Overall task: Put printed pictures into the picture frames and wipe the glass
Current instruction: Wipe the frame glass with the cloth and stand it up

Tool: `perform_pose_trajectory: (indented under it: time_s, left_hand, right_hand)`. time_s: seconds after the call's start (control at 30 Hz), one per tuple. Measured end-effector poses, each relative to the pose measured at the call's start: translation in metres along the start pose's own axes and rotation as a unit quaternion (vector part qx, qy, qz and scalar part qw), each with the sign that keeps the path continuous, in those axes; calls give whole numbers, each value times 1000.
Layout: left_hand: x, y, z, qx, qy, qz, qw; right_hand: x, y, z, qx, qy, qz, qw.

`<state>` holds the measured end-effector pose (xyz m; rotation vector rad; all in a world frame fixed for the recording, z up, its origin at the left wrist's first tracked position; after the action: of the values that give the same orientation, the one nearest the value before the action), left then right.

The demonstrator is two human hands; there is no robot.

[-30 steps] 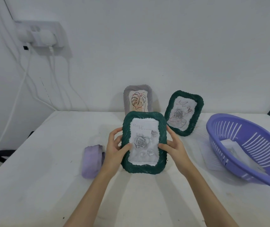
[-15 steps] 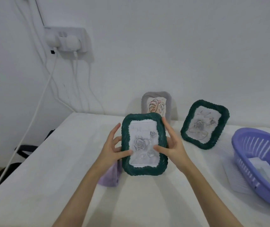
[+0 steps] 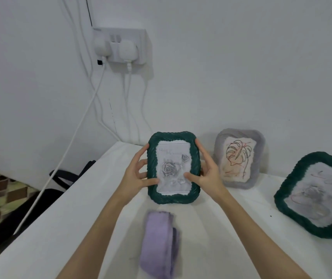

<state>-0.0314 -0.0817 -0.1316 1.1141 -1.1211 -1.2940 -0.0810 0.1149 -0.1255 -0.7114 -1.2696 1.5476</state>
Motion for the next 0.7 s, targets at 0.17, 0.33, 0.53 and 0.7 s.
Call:
perform_pose_trajectory:
  time_s: [0.17,0.33,0.53,0.7]
  left_hand:
    - [23,-11,27,10,33,13,999]
    - [40,-16,43,-3,74,49,996]
    - [37,-22,41,-35,118,73,990]
    - [22,-32,19,-48,152,86,983]
  right_hand:
    - [-12,21,41,6,-10,15,1000]
    - [-23,38,69,16,-19,31,999]
    - [-26,46,81,25,-42,0,999]
    - [-19,41,68,22,-55,-55,997]
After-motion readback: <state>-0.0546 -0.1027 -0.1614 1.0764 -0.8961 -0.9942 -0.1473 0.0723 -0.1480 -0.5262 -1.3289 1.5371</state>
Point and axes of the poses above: each hand's wrist, its own z-axis towards the middle knuckle, its own x-axis out of the back of the hand, y = z × x, the point moved 6 cm from there along z, towards the middle knuckle, and after that the axes turned 2 degrees about -y, right-handed, at the moved point
